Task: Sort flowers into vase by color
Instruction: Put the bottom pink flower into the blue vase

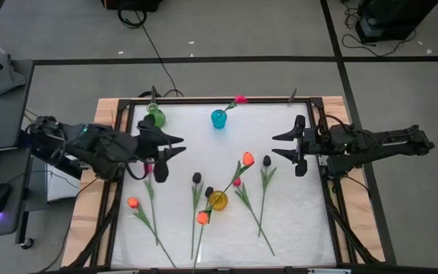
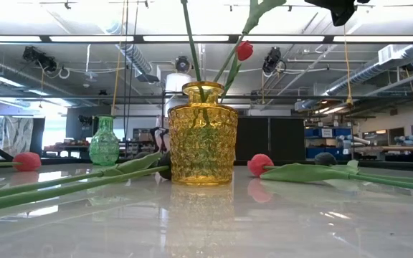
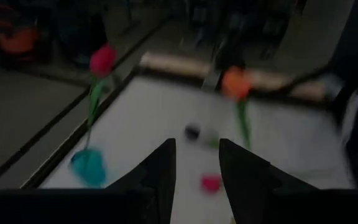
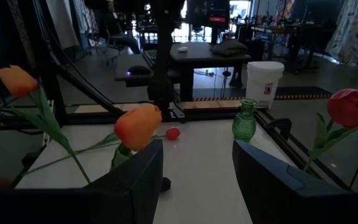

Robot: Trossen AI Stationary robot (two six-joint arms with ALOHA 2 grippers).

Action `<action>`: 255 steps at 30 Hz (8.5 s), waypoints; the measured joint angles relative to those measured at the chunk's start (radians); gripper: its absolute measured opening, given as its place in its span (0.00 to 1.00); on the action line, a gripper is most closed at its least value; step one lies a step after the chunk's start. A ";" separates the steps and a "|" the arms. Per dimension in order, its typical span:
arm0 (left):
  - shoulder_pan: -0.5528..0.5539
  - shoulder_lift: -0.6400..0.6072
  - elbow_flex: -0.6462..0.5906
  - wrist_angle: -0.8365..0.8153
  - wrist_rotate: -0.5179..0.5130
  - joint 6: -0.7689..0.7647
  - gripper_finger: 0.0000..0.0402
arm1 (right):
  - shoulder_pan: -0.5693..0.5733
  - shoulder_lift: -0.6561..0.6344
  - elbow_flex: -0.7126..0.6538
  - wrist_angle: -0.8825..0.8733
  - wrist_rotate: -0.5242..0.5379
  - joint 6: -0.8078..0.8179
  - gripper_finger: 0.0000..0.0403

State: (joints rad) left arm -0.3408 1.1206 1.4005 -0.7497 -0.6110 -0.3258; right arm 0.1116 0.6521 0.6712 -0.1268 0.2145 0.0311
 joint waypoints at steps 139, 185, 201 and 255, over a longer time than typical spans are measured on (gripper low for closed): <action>-0.237 -0.055 -0.853 -0.087 0.427 -1.751 0.32 | 0.000 0.000 0.000 0.066 0.000 0.000 0.50; -0.162 0.102 -0.783 -0.119 0.377 -1.708 0.02 | 0.000 0.000 0.000 0.066 0.000 0.000 0.50; 0.026 0.061 -0.344 -0.541 -0.281 -1.114 0.02 | 0.000 0.000 0.000 0.074 0.000 0.000 0.50; 1.046 0.372 -0.230 1.047 0.844 0.268 0.02 | 0.000 0.000 0.000 0.074 0.000 0.000 0.50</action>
State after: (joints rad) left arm 0.7052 1.4930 1.1709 0.2976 0.2332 -0.0575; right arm 0.1116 0.6525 0.6712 -0.0532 0.2142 0.0311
